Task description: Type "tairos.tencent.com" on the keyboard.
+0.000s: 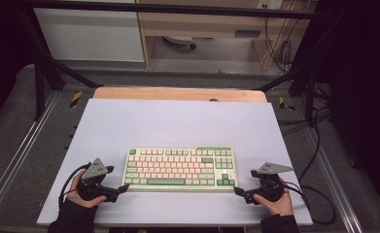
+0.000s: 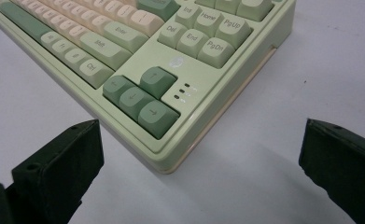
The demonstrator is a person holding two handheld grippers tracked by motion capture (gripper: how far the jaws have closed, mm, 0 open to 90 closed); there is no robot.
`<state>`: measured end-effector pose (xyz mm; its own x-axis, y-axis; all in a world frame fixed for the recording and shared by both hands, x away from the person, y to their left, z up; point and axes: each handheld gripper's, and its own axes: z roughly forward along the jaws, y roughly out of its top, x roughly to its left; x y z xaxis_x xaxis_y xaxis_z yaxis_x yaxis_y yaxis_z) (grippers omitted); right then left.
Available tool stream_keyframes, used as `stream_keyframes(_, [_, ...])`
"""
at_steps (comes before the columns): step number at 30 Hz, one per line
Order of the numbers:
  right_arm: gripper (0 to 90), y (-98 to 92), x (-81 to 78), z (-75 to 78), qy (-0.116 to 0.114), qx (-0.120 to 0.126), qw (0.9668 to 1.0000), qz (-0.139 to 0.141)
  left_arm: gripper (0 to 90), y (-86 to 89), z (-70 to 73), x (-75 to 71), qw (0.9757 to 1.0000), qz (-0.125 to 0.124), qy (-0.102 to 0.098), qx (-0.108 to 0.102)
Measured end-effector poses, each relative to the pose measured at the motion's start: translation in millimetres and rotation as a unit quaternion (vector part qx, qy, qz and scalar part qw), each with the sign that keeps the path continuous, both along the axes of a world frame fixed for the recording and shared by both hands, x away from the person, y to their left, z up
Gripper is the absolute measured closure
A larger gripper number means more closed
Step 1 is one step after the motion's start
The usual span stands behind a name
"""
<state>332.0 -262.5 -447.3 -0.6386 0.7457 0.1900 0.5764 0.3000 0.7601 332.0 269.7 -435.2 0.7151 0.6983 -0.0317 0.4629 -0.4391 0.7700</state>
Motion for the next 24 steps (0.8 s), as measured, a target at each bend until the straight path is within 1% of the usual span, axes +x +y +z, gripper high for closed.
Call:
stream_keyframes(12, [0.5, -0.2, -0.4, 0.0, -0.002, -0.003, 1.0, 0.001, 9.6, -0.8, 1.8, -0.7, 1.0, -0.001, -0.003, 0.0])
stream_keyframes(15, [0.5, 0.0, -0.2, 0.0, -0.001, -0.002, 1.0, 0.0, 9.7, -1.2, 2.9, -1.0, 1.0, -0.001, -0.005, -0.003])
stream_keyframes(17, [0.5, 0.6, -0.5, -0.1, 0.003, -0.003, 1.0, 0.0, 9.9, -1.5, 3.2, -1.0, 1.0, -0.001, -0.005, -0.002])
stream_keyframes(24, [0.5, 0.4, -0.5, -0.1, 0.0, -0.003, 1.0, -0.001, 10.3, -4.0, 4.5, -1.4, 1.0, 0.0, -0.007, -0.001])
